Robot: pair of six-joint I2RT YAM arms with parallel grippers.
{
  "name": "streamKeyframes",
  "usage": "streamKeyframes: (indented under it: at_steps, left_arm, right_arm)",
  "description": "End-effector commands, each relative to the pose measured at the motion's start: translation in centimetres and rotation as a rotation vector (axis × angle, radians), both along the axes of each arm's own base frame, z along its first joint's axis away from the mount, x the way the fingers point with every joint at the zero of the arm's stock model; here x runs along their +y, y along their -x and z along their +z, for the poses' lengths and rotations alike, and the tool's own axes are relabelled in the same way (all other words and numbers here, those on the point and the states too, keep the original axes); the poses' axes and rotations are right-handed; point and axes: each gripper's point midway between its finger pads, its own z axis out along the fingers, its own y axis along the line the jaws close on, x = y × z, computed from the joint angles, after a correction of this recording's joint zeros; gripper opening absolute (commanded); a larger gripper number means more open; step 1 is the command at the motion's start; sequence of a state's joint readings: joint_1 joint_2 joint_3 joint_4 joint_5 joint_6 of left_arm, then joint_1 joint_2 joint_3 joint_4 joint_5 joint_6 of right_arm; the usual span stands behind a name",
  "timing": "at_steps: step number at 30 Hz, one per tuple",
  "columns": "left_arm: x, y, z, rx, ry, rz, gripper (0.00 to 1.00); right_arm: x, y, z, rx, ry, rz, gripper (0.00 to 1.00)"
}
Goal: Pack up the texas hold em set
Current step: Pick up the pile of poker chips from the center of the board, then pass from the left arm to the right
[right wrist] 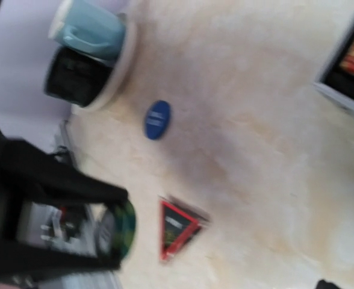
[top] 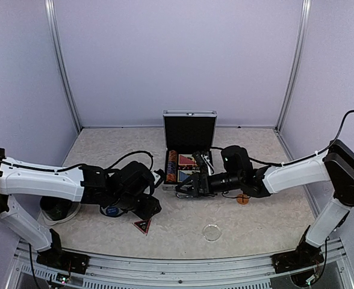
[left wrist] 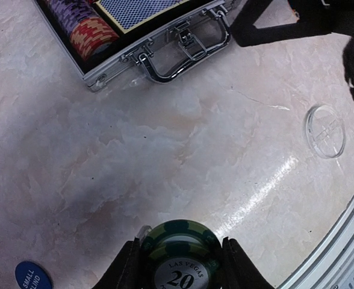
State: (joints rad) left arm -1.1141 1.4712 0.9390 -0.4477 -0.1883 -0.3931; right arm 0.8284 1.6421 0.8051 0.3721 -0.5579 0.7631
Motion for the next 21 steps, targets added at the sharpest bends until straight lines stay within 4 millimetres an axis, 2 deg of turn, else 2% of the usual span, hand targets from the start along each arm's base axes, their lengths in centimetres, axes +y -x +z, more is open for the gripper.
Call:
streamKeyframes:
  at_steps: [1, 7, 13, 21]
  left_arm:
    - [-1.8, 0.8, 2.7, -0.03, 0.073, -0.068, 0.26]
    - [-2.7, 1.6, 3.4, -0.053, 0.073, -0.102, 0.26]
    - [-3.1, 1.8, 3.6, -0.073, 0.061, -0.108, 0.26]
    - [-3.7, 2.2, 3.7, -0.084, 0.059, -0.126, 0.26]
  right_arm:
    - [1.8, 0.3, 1.9, 0.067, -0.135, 0.04, 0.98]
    - [3.0, 0.8, 0.5, 0.188, -0.199, 0.075, 0.91]
    - [4.7, 2.3, -0.3, 0.236, -0.206, 0.137, 0.87]
    - [6.1, 3.8, -0.6, 0.293, -0.246, 0.201, 0.81]
